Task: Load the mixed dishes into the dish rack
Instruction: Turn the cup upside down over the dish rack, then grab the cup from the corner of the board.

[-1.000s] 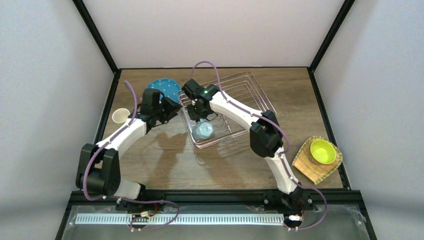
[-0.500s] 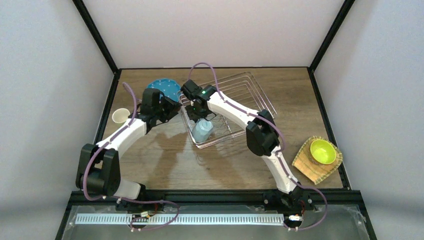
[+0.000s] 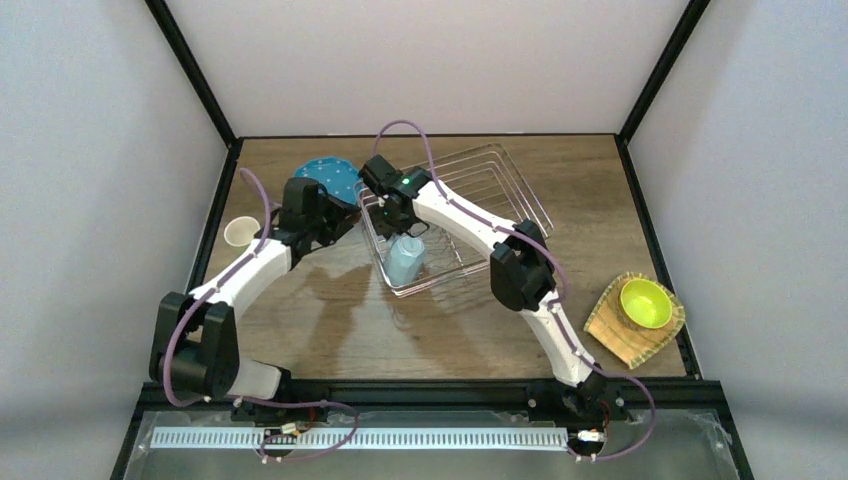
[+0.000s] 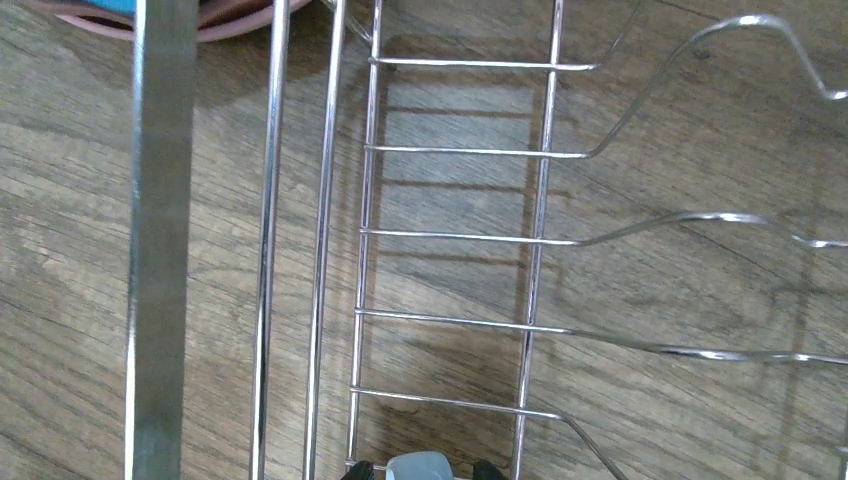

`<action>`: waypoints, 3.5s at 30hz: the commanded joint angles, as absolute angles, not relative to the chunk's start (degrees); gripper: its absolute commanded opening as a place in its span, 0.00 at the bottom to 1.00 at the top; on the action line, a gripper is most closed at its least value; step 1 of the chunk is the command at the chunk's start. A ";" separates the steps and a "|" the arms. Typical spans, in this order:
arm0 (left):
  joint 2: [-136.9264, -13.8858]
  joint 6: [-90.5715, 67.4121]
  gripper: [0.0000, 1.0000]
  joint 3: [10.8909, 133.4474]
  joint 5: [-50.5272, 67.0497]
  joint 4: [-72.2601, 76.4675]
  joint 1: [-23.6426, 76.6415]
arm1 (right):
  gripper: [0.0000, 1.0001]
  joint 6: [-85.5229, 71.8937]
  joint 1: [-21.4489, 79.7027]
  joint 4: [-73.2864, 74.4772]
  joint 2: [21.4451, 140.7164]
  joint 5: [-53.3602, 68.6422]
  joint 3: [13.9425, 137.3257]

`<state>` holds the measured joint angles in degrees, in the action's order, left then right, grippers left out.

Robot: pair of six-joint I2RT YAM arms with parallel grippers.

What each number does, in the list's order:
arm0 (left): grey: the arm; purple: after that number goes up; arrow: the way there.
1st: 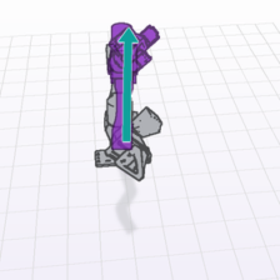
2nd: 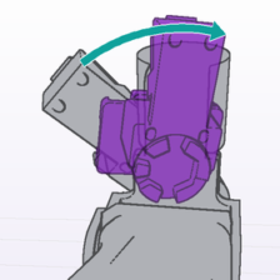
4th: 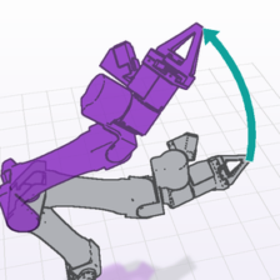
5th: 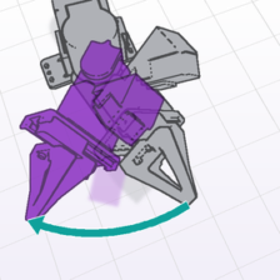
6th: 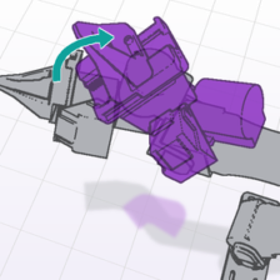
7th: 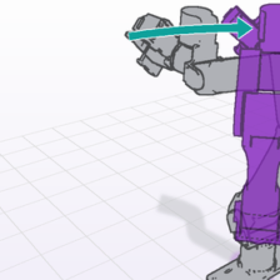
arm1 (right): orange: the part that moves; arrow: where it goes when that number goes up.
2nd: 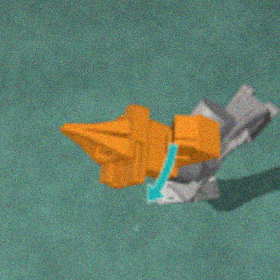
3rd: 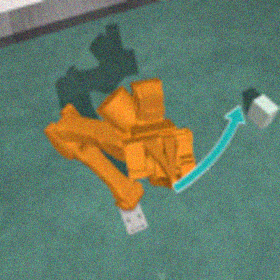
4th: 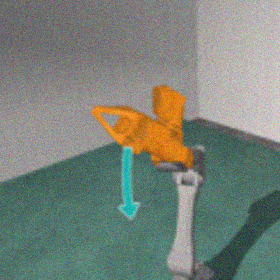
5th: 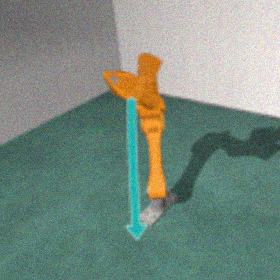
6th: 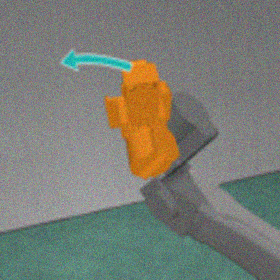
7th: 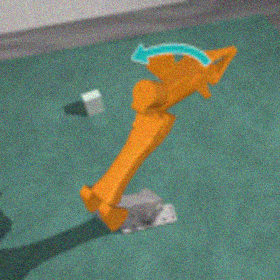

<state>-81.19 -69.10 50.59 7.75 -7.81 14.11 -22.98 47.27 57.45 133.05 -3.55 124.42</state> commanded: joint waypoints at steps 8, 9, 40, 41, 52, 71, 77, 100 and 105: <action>-77.07 -70.11 1.00 49.47 5.46 -9.52 14.31 | 0.61 -23.54 47.27 57.63 130.52 -6.21 127.00; -76.86 -70.09 1.00 49.56 5.41 -9.69 14.27 | 0.61 -23.67 47.16 57.59 130.20 -6.33 127.08; -63.11 -94.23 1.00 49.30 -20.85 -38.08 13.87 | 0.70 -18.92 44.17 45.54 110.42 -6.88 114.32; -63.33 -95.89 1.00 49.44 -21.77 -39.00 13.84 | 0.70 -18.91 44.17 44.64 109.47 -6.50 112.77; -68.25 -101.23 1.00 53.84 -30.11 -44.32 12.56 | 0.71 -18.92 44.15 35.91 97.12 -3.29 93.93; -65.10 -90.69 1.00 54.72 -27.81 -49.01 -7.52 | 0.71 -16.33 44.13 33.85 94.86 -2.29 89.38; -70.05 -78.97 1.00 54.69 -19.98 -41.63 -14.87 | 0.71 -15.61 44.14 34.02 96.36 -2.11 91.00; -84.38 -62.41 1.00 60.08 -9.69 -32.89 -20.42 | 0.71 -14.85 44.17 33.32 102.25 -1.71 95.16; -85.14 -61.53 1.00 60.11 -9.50 -32.68 -20.46 | 0.71 -14.96 44.12 32.90 102.47 -1.76 94.87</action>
<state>-84.38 -63.64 58.85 -10.55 -33.15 -20.23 -15.22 44.29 33.89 101.34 -1.67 93.76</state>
